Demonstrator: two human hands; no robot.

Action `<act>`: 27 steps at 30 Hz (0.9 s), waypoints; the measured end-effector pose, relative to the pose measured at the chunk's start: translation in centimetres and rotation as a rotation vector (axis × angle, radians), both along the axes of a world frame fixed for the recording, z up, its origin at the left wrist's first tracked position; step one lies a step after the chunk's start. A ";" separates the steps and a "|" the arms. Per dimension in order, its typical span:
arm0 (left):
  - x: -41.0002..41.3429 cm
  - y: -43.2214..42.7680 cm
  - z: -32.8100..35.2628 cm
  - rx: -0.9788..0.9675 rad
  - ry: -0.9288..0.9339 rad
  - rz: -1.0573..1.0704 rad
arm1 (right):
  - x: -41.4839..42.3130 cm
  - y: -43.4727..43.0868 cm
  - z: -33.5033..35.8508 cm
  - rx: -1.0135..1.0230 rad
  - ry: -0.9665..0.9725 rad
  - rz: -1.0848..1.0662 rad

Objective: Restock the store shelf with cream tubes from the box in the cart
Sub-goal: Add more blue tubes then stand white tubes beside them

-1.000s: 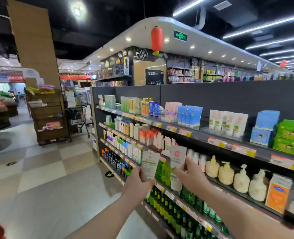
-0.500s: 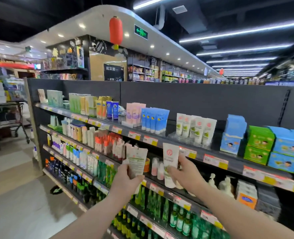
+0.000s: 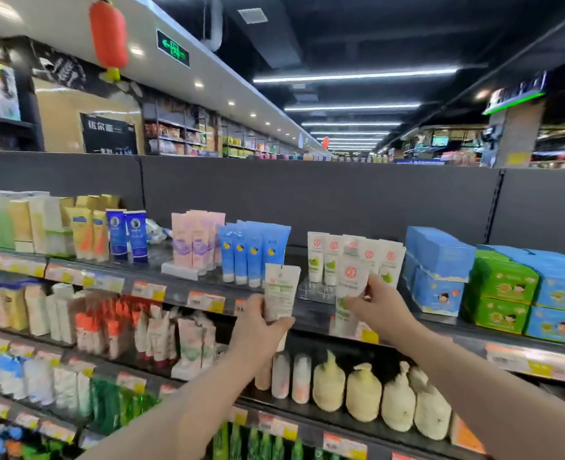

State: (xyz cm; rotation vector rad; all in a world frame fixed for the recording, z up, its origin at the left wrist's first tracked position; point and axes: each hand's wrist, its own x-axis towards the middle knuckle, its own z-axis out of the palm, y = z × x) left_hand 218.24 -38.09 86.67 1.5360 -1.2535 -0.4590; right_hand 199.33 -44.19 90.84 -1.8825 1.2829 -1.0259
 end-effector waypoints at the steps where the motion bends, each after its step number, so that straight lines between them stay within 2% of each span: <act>1: 0.7 -0.9 0.1 -0.012 -0.007 -0.029 | 0.4 -0.7 0.2 0.005 -0.018 -0.035; 8: 1.8 -7.3 -0.2 -0.026 0.010 -0.223 | 0.3 -3.7 1.2 -0.032 -0.034 -0.256; 14: 0.6 -11.1 -0.4 -0.031 0.051 -0.298 | -1.8 -6.1 2.8 -0.122 0.062 -0.416; 27: -1.7 -15.7 0.5 -0.070 0.035 -0.334 | -4.3 -10.8 1.2 -0.012 0.130 -0.386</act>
